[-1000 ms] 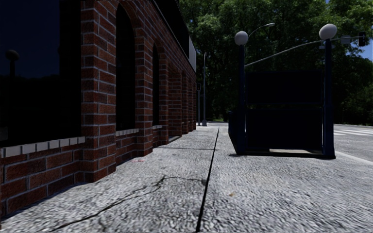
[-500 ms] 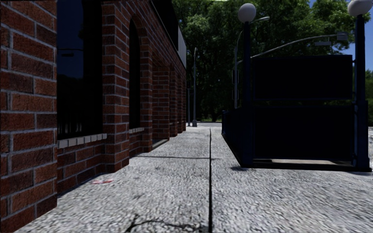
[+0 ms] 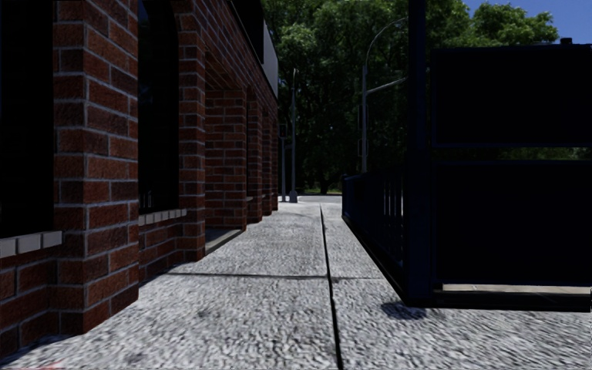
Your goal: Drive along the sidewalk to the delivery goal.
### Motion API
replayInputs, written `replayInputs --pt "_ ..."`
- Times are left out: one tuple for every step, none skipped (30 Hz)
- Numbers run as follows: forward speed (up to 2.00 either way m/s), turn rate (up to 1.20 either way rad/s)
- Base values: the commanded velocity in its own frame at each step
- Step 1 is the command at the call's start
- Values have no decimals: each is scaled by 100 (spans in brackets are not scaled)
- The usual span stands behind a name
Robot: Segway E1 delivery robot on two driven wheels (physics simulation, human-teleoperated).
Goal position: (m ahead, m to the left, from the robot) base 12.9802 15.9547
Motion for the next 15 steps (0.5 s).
replayInputs --pt "200 0" --pt "200 0" --pt "200 0" --pt "200 0" --pt "200 -39" --pt "200 -49" --pt "200 -49" --pt "200 -55" --pt "200 -45" --pt "200 -45" --pt "200 0" --pt "200 0" --pt "200 0" --pt "200 0" --pt "200 0"
